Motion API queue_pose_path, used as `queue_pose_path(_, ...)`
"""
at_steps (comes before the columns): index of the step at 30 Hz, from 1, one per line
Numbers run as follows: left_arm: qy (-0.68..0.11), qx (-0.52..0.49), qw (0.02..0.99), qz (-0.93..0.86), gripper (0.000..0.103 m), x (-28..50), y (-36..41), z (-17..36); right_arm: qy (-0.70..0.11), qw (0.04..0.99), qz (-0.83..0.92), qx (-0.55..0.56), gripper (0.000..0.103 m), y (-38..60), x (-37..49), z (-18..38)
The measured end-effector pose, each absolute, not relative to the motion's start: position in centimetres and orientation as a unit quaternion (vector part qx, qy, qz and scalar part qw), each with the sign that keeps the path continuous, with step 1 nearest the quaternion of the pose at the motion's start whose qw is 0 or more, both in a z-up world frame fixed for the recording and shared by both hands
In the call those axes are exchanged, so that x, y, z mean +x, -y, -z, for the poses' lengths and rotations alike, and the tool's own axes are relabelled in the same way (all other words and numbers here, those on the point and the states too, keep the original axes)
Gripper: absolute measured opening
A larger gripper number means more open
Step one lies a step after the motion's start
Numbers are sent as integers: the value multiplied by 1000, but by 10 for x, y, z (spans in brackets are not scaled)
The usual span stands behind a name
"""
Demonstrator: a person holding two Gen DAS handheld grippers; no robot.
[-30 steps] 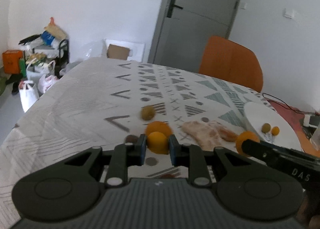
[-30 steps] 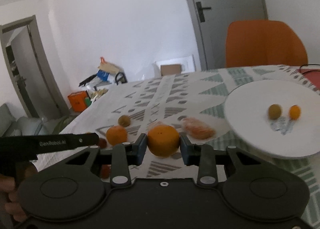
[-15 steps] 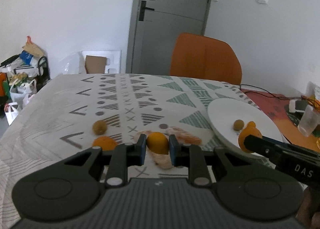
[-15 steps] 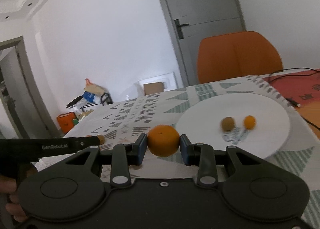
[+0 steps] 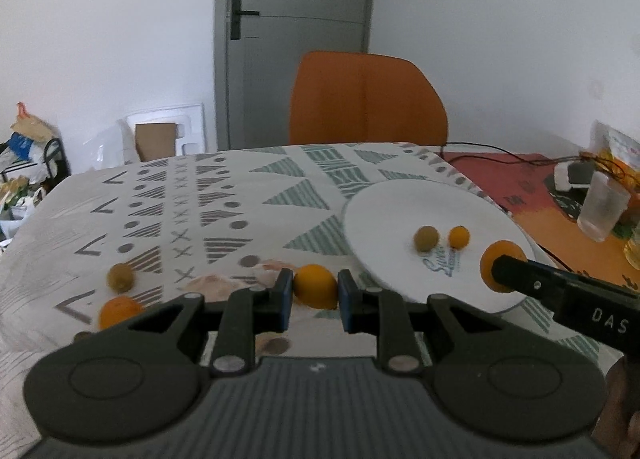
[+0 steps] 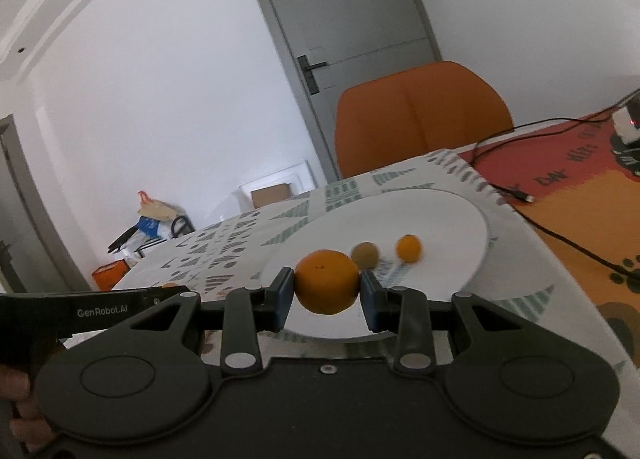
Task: Organize fruits
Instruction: 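Carry both fruits to the white plate and open both tools to release them, then move the left tool to the dark red plum and close on it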
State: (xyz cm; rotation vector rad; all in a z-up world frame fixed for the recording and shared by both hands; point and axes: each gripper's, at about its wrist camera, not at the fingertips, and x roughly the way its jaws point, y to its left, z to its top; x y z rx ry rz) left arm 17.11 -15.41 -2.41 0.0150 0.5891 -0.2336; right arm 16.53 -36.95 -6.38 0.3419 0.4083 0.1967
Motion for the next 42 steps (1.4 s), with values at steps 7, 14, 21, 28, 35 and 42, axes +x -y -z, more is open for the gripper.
queue_pose_path(7,-290,23,947,136,22,183,185,25,-216,956,-86,179,39,386,168,72)
queue_pose_path(14,-288,34,945,154,22,193,209,25,-212,955,-77,192,39,401,167,73)
queue_pose_path(21,-280,34,943,174,23,197,221,21,-214,954,-78,195,39,404,168,74)
queue_pose_path(28,-276,48,947,157,56,191,213,23,-218,953,-82,193,40,399,169,74)
queue_pose_path(35,-268,41,956,112,78,182,180,22,-220,954,-89,185,49,384,171,74)
queue_pose_path(42,-271,18,959,74,81,172,144,18,-221,955,-98,172,59,365,169,70)
